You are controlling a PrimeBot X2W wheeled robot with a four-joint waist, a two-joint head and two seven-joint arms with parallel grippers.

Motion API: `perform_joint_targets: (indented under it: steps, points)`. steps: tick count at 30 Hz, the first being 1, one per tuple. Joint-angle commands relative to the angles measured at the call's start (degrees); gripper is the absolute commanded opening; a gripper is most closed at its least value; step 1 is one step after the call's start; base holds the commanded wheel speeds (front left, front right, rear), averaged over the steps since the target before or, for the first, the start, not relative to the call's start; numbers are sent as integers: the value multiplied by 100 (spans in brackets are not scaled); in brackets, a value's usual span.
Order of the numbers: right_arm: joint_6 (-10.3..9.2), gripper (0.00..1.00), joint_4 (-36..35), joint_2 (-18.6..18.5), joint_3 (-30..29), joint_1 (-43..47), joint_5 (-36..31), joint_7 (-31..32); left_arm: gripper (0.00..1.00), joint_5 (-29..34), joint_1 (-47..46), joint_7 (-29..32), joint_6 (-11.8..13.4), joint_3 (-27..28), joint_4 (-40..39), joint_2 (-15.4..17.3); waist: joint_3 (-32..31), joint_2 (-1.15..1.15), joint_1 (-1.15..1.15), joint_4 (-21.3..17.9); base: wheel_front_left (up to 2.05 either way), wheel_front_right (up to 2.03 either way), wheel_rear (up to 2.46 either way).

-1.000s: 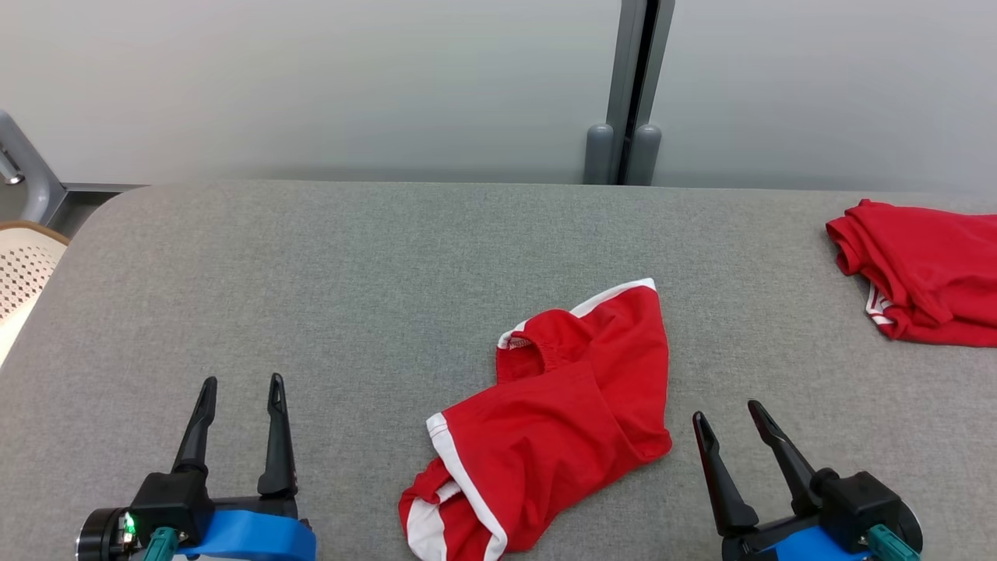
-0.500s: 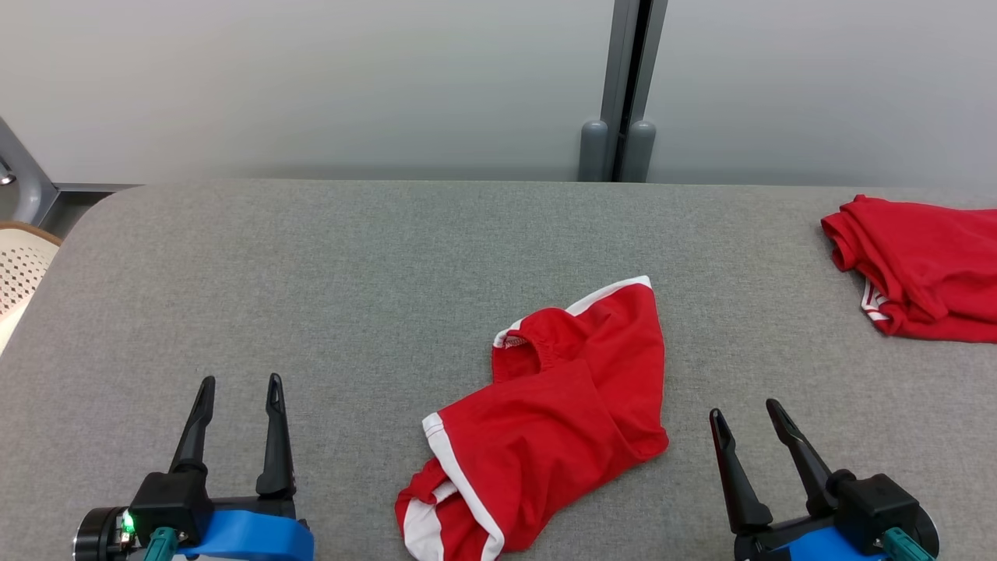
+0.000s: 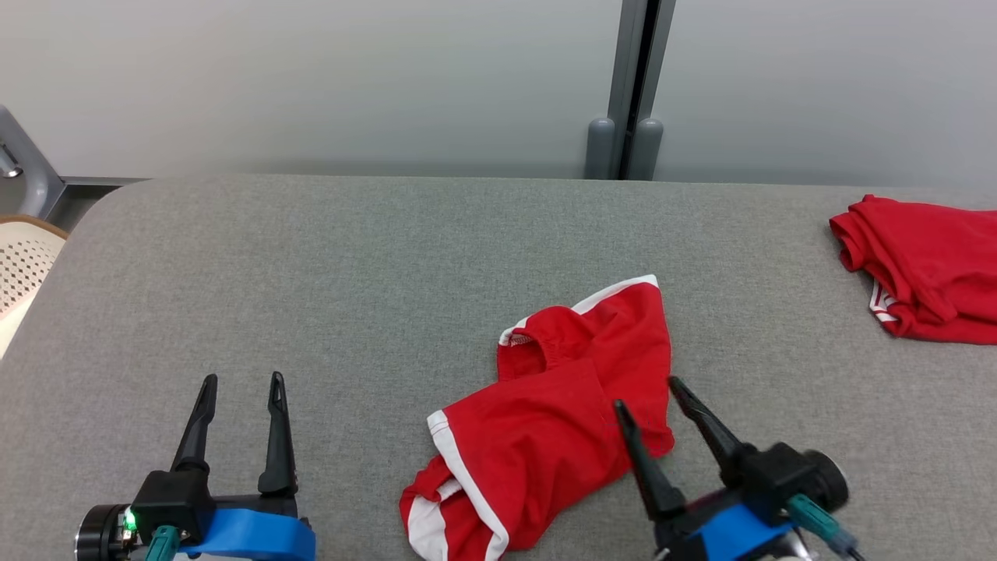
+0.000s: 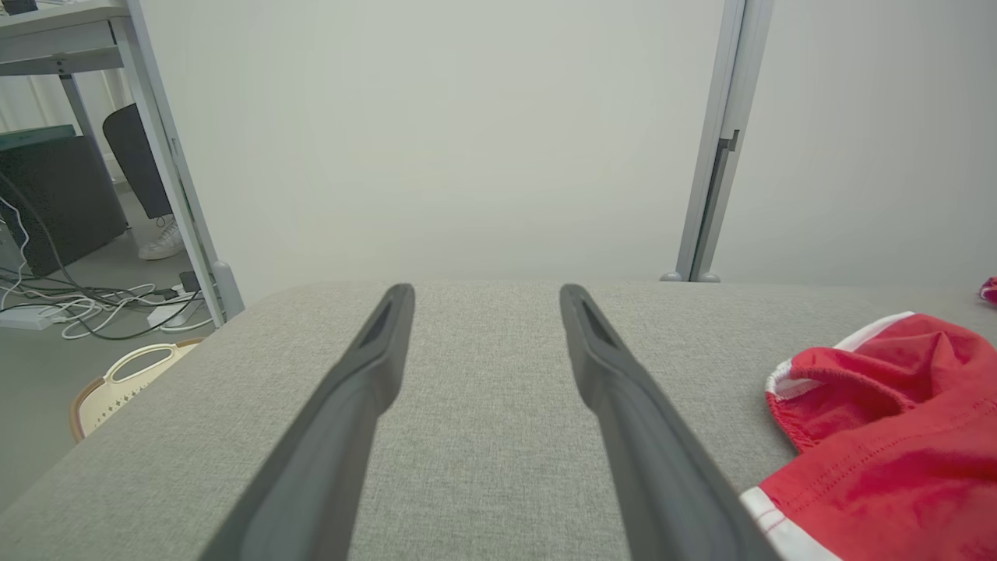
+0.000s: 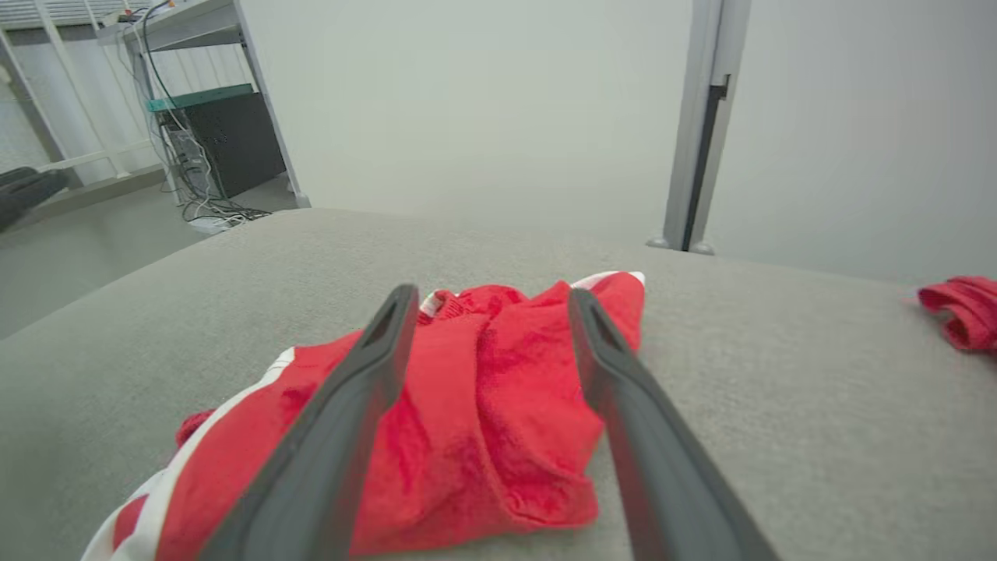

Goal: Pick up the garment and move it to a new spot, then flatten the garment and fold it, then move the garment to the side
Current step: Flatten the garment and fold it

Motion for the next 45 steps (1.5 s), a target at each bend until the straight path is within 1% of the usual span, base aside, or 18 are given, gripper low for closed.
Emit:
perform_joint_targets:
  steps: [1, 7, 14, 19, 21, 28, 33, 37, 38, 39, 40, 41, 42, 43, 45]
  points:
    - [1, 100, 35, 2, 90, -148, 1, 48, 100, 16, -79, -25, 23, -5, -20, 8, 14, 0, 0, 11, 0, 0, 0]
    - [1, 100, 549, -2, 1154, -1098, 118, 540, 100, -17, -169, -25, 8, -57, -10, 5, 105, 0, 0, 130, 0, 0, 0]
    - [1, 100, 1512, -2, 2032, -2096, 436, 1202, 100, -82, -249, -26, 43, -169, 14, 0, 210, 0, 0, 378, 0, 0, 0]
    - [1, 100, 2218, 0, 2457, -2579, 622, 1443, 100, -161, -299, -26, 72, -260, 38, -3, 292, 0, 0, 567, 0, 0, 0]
    - [1, 100, 2471, -1, 2581, -2736, 714, 1460, 100, -191, -320, -26, 96, -307, 44, -1, 332, 0, 0, 632, 0, 0, 0]
    - [1, 100, 3280, 0, 2986, -3240, 864, 1870, 100, -296, -430, -26, 150, -496, 62, -3, 482, 0, 0, 831, 0, 0, 0]
    - [1, 100, 3599, 1, 3248, -3470, 1019, 2106, 100, -359, -533, -26, 174, -617, 101, -3, 561, 0, 0, 974, 0, 0, 0]
    - [2, 100, 3833, -3, 3590, -3601, 1082, 2616, 100, -390, -568, -26, 187, -669, 126, -3, 591, 0, 0, 1035, 0, 0, 0]
    - [2, 96, 3882, -5, 3714, -3630, 1048, 2758, 100, -389, -565, -26, 194, -672, 134, -3, 597, 0, 0, 1040, 0, 0, 0]
    - [2, 79, 3923, -7, 3814, -3633, 1056, 2902, 100, -397, -562, -26, 200, -676, 136, -3, 601, 0, 0, 1044, 0, 0, 0]
    - [2, 47, 3949, -12, 3904, -3622, 1122, 3063, 100, -402, -555, -26, 202, -679, 139, -2, 601, 0, 0, 1046, 0, 0, 0]
    - [3, 30, 3955, -13, 4000, -3609, 1187, 3209, 100, -405, -547, -26, 197, -683, 142, -3, 600, 0, 0, 1048, 0, 0, 0]
    - [8, 0, 3948, -23, 4059, -3615, 1240, 3297, 100, -408, -537, -26, 201, -687, 144, -3, 595, 0, 0, 1047, 0, 0, 0]
    - [8, 0, 3932, -27, 4057, -3638, 1281, 3291, 100, -414, -526, -26, 211, -687, 147, -3, 590, 0, 0, 1041, 0, 0, 0]
    - [7, 0, 3864, -23, 3955, -3705, 1303, 3037, 100, -422, -516, -26, 229, -686, 150, -3, 579, 0, 0, 1024, 0, 0, 0]
